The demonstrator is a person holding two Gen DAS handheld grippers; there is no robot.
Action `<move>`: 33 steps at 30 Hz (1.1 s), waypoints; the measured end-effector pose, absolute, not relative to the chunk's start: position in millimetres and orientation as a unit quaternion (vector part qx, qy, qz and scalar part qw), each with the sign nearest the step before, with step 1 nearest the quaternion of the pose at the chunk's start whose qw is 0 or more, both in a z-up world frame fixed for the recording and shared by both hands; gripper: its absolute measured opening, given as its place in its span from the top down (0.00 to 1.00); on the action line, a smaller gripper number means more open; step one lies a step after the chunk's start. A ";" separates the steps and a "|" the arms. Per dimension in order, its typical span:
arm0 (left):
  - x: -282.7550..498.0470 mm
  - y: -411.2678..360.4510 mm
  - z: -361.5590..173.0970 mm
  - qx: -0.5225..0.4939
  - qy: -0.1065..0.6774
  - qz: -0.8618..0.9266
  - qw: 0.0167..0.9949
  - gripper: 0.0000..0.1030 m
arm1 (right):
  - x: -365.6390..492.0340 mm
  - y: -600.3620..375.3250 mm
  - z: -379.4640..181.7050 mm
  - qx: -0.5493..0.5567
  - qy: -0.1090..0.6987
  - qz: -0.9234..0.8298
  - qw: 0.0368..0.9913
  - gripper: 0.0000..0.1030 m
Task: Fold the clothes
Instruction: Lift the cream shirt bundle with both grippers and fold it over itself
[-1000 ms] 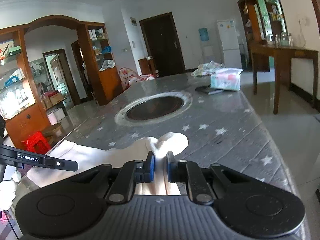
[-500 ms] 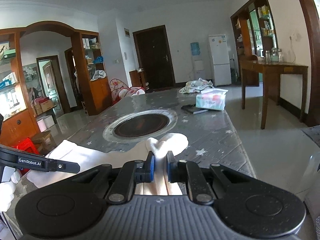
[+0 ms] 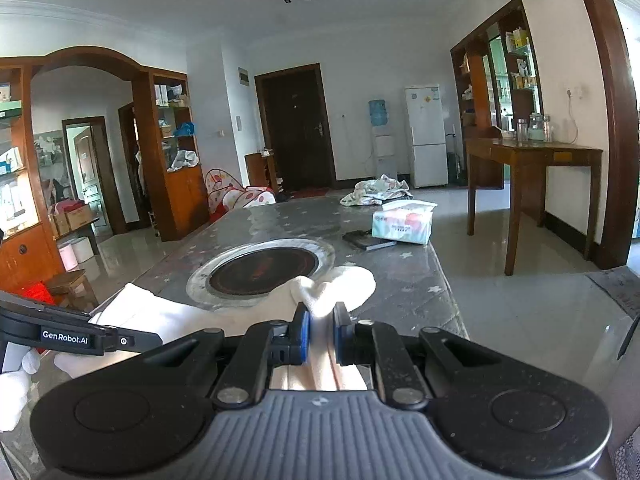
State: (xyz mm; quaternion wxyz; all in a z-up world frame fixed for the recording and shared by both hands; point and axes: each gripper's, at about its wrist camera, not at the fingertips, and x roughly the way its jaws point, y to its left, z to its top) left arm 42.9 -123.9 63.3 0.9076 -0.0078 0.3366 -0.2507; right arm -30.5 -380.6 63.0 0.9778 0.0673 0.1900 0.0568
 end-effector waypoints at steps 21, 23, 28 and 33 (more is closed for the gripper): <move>65.0 -153.2 66.2 0.011 0.338 -0.251 0.907 0.84 | -18.3 -395.6 63.7 0.063 0.186 0.037 0.980 0.90; 66.4 -155.0 66.6 0.012 0.338 -0.251 0.907 0.84 | -17.2 -397.1 63.3 0.063 0.186 0.035 0.980 0.90; 70.1 -158.6 66.6 0.015 0.339 -0.252 0.906 0.84 | -13.0 -398.4 64.3 0.061 0.186 0.033 0.980 0.90; 74.2 -160.1 63.7 0.015 0.344 -0.252 0.904 0.84 | -9.3 -399.6 63.2 0.058 0.188 0.032 0.980 0.90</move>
